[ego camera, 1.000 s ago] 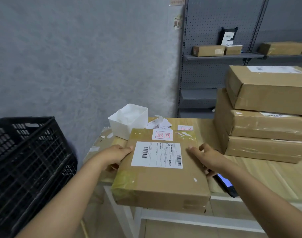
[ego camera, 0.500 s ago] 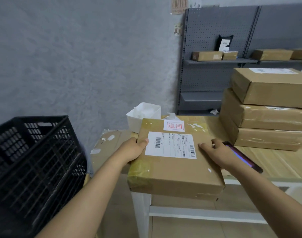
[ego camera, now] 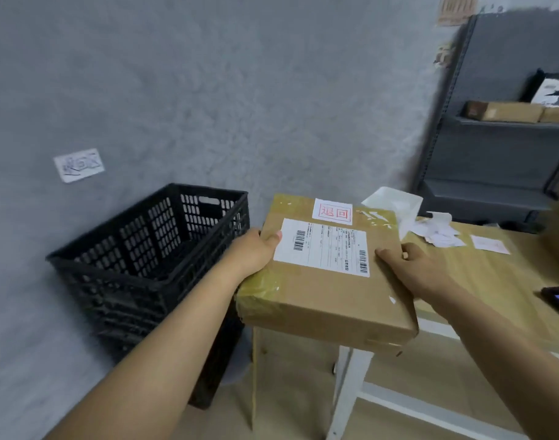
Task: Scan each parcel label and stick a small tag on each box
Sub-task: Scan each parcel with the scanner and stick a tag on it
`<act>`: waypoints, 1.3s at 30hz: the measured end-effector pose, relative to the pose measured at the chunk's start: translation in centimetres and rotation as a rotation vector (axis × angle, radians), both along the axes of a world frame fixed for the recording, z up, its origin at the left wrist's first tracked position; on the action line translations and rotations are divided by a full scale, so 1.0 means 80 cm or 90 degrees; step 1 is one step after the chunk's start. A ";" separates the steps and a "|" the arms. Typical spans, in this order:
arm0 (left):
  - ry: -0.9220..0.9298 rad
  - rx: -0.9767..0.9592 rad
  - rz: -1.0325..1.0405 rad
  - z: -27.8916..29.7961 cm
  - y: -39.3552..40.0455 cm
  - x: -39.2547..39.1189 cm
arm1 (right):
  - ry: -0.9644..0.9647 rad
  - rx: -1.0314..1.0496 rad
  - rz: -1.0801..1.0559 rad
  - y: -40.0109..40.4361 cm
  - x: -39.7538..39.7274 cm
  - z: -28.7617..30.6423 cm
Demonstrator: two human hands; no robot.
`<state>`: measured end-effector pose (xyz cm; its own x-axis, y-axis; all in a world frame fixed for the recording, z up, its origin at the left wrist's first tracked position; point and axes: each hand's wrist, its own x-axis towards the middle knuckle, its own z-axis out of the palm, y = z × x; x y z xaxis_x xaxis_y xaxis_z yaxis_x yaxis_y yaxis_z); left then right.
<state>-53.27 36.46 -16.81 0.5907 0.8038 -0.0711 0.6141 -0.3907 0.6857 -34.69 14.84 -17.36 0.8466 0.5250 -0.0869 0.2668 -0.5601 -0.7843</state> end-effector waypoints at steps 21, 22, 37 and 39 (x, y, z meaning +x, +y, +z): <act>-0.054 0.000 0.264 0.035 0.424 -0.107 | 0.156 0.056 0.240 0.510 -0.039 0.012; -0.056 -0.005 0.261 0.035 0.443 -0.107 | 0.164 0.049 0.237 0.527 -0.039 0.011; 0.151 -0.109 0.010 -0.106 0.651 -0.038 | 0.282 -0.183 0.066 0.708 -0.032 -0.100; 0.148 -0.148 -0.033 -0.138 0.661 -0.028 | 0.257 -0.234 0.050 0.720 -0.033 -0.121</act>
